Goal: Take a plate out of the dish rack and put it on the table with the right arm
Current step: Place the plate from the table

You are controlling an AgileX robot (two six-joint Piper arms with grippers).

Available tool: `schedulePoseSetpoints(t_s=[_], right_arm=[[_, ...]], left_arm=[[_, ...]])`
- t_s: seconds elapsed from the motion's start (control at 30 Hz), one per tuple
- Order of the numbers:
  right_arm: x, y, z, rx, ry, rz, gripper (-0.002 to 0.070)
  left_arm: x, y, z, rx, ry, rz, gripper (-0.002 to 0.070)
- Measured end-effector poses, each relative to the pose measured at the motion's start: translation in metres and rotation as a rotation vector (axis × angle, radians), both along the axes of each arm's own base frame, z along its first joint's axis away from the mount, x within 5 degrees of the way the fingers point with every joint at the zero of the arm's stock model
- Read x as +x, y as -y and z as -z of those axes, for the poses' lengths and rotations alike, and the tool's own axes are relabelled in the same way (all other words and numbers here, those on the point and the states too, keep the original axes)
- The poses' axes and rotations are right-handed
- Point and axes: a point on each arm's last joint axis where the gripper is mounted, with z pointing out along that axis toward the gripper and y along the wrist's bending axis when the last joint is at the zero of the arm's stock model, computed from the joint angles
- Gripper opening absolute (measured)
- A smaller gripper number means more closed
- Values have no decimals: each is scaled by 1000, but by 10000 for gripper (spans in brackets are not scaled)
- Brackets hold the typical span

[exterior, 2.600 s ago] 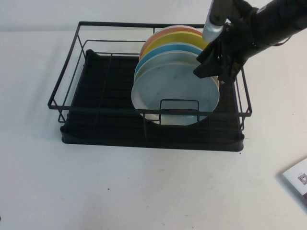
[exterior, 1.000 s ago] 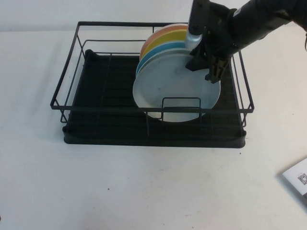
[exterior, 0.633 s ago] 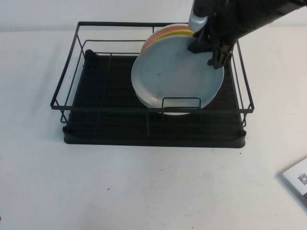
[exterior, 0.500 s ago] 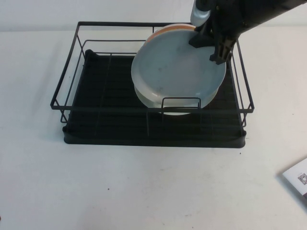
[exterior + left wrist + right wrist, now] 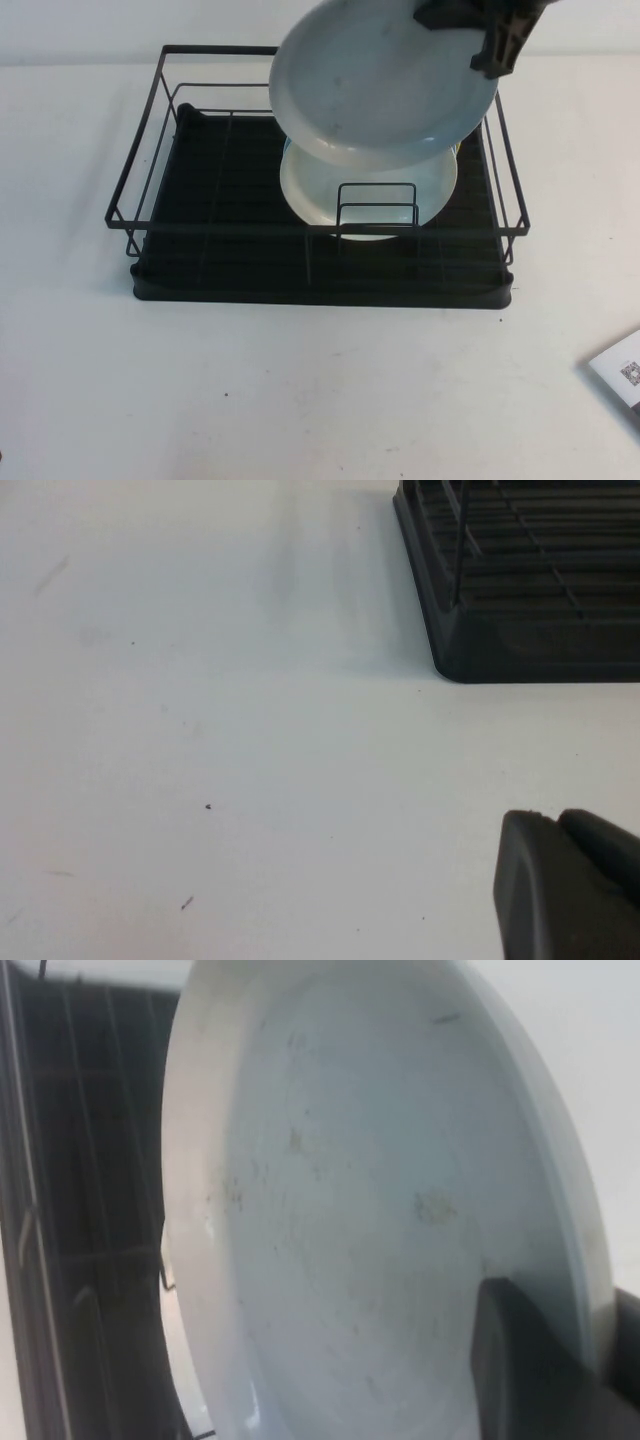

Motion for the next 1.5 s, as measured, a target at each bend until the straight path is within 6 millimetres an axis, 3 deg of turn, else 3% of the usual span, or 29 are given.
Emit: schedulePoseSetpoints(t_s=[0.3,0.47,0.57,0.83,1.1,1.3,1.5], right_arm=[[-52,22,-44,67,-66,99,71],[-80,34,-53,117,-206,206,71],[-94,41,-47,167,-311,297,71],[-130,45,14,320,-578,574,71],[-150,29,104,437,-857,839,71],[-157,17,140,591,-998,881,71],[-152,11,170,659,-1059,923,71]], left_arm=[[0,0,0,0,0,0,-4],[0,0,0,0,0,0,-4],[0,0,0,0,0,0,-4],[0,0,0,0,0,0,-4],[0,0,0,0,0,0,-4],[0,0,0,0,0,0,-4],[0,0,0,0,0,0,-4]])
